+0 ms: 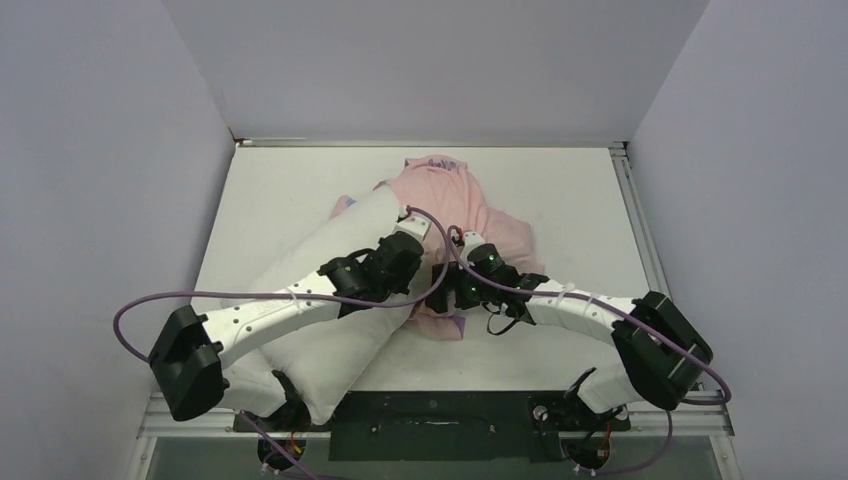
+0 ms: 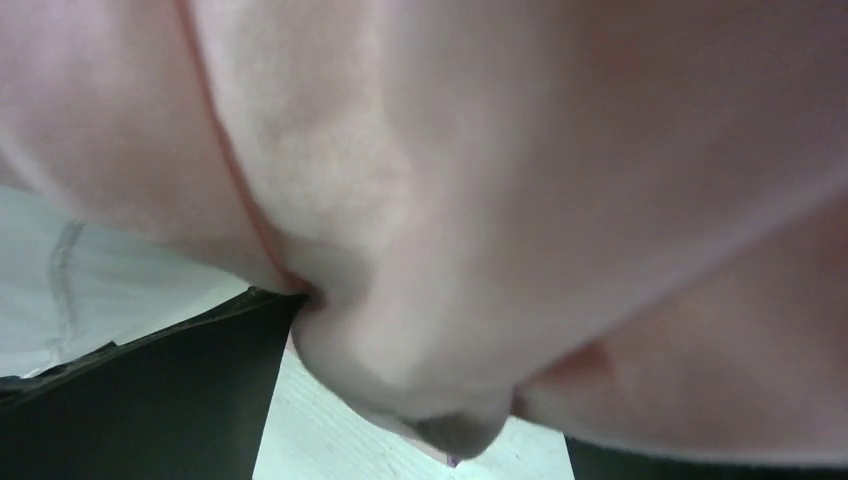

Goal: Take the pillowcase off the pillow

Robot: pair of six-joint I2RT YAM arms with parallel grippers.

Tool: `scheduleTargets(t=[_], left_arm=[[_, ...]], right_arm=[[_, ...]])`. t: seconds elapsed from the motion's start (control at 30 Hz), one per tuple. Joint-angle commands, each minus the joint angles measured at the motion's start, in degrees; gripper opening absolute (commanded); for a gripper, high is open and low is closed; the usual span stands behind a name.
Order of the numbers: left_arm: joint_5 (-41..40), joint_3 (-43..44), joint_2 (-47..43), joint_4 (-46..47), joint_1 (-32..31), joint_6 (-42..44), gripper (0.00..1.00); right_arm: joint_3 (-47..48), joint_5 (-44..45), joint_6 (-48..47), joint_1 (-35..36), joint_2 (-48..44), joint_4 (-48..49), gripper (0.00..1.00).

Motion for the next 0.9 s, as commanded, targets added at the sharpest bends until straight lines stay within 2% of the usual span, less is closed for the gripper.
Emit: scheduleTargets(t=[0.0, 0.03, 0.07, 0.23, 0.4, 0.6, 0.73, 0.87], left_arm=[[2.5, 0.0, -5.3, -3.2, 1.8, -0.2, 0.0], [2.2, 0.1, -6.2, -3.7, 2.5, 0.4, 0.0], [1.9, 0.1, -7.3, -4.3, 3.3, 0.8, 0.0], [0.5, -0.4, -12.9, -8.4, 8.0, 2.8, 0.0], [-3.4, -2.3, -19.6, -8.9, 9.3, 4.8, 0.0], [-4.8, -5.7, -27.2, -7.3, 9.5, 7.7, 0.0], [-1.7, -7.9, -30.6, -6.3, 9.6, 10.2, 0.0], [4.2, -10.2, -32.8, -4.9, 9.5, 12.4, 0.0]], right_arm=[[3.4, 4.3, -0.5, 1.3, 2.9, 3.1, 0.86], [3.8, 5.7, -0.8, 1.3, 3.1, 2.1, 0.69], [4.2, 7.5, -1.2, 1.2, 2.9, 1.0, 0.57], [6.7, 15.6, -5.0, -2.1, -0.8, -7.1, 0.08], [9.3, 16.9, -6.8, -13.9, -6.5, -12.7, 0.05], [13.0, 12.1, -4.7, -29.2, -13.9, -15.4, 0.05], [15.2, 9.1, -2.9, -35.8, -16.7, -16.2, 0.05], [16.3, 11.6, -2.2, -38.6, -16.8, -19.2, 0.05]])
